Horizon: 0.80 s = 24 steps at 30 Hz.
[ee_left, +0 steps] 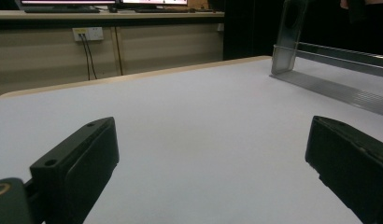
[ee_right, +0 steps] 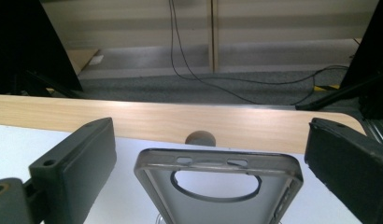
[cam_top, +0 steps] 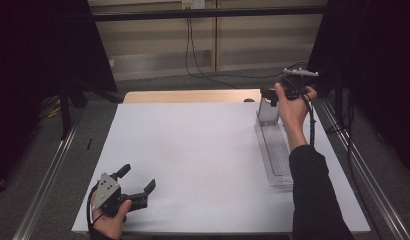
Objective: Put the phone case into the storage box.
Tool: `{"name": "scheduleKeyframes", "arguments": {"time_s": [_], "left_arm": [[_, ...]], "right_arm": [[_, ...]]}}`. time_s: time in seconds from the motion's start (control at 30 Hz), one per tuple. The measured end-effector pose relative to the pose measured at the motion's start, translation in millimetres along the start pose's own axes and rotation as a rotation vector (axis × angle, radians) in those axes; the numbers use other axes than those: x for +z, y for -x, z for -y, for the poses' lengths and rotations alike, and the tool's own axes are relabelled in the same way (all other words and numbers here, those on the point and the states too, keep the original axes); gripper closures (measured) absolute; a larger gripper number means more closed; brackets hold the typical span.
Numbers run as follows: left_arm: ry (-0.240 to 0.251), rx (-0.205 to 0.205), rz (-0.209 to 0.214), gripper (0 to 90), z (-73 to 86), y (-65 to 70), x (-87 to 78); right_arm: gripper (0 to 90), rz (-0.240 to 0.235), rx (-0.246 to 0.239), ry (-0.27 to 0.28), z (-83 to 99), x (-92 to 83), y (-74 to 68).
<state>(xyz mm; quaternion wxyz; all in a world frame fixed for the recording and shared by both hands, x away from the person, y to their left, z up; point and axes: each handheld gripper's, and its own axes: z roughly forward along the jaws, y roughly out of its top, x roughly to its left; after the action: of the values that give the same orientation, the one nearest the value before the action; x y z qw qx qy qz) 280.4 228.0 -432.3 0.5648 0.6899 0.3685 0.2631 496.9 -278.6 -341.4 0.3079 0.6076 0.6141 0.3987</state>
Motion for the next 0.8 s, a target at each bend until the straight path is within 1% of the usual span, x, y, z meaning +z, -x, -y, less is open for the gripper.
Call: {"name": "scheduleKeyframes", "arguments": {"time_s": [0.1,0.17,0.2,0.23,0.3,0.33,0.37,0.47,0.5,0.67,0.73,0.8], "left_arm": [[0.0,0.0,0.005,2.7,0.1,0.8,0.3],[0.001,0.005,0.006,2.6,0.0,0.8,0.8],[0.001,0.004,0.006,2.7,0.0,1.3,0.8],[0.003,-0.002,0.005,2.7,0.0,1.9,0.8],[0.002,0.003,0.007,2.7,-0.2,1.8,0.6],[0.002,0.003,0.006,2.7,-0.1,2.1,0.5],[-0.001,0.014,0.006,2.7,-0.3,1.3,0.2],[-0.004,0.018,0.005,2.6,-0.1,0.7,-0.3],[-0.002,0.006,0.003,2.7,0.1,1.4,-0.3],[-0.001,0.004,-0.001,2.7,0.0,1.6,-0.3],[-0.003,0.013,0.0,2.7,-0.2,1.3,0.0],[-0.001,0.01,0.0,2.6,-0.2,1.6,0.3]], "right_arm": [[2.4,0.012,-0.006,0.037,0.8,-4.6,0.6],[2.4,0.0,0.004,0.036,3.4,-5.6,2.9],[2.5,-0.004,-0.002,0.038,5.4,-6.2,4.4],[2.5,-0.002,0.003,0.048,7.3,-7.5,5.8],[2.8,0.002,0.006,0.056,10.2,-9.7,9.0],[2.9,0.004,0.009,0.069,11.1,-11.4,10.4],[2.8,0.001,0.009,0.075,11.6,-12.7,11.6],[2.3,-0.018,0.004,0.073,13.1,-16.1,13.7],[2.3,-0.021,0.004,0.073,13.9,-17.1,14.2],[2.3,-0.043,-0.008,0.068,20.1,-20.6,15.7],[2.3,-0.047,-0.009,0.066,22.2,-21.9,16.4],[2.2,-0.054,-0.005,0.068,23.1,-23.6,17.3]]}}
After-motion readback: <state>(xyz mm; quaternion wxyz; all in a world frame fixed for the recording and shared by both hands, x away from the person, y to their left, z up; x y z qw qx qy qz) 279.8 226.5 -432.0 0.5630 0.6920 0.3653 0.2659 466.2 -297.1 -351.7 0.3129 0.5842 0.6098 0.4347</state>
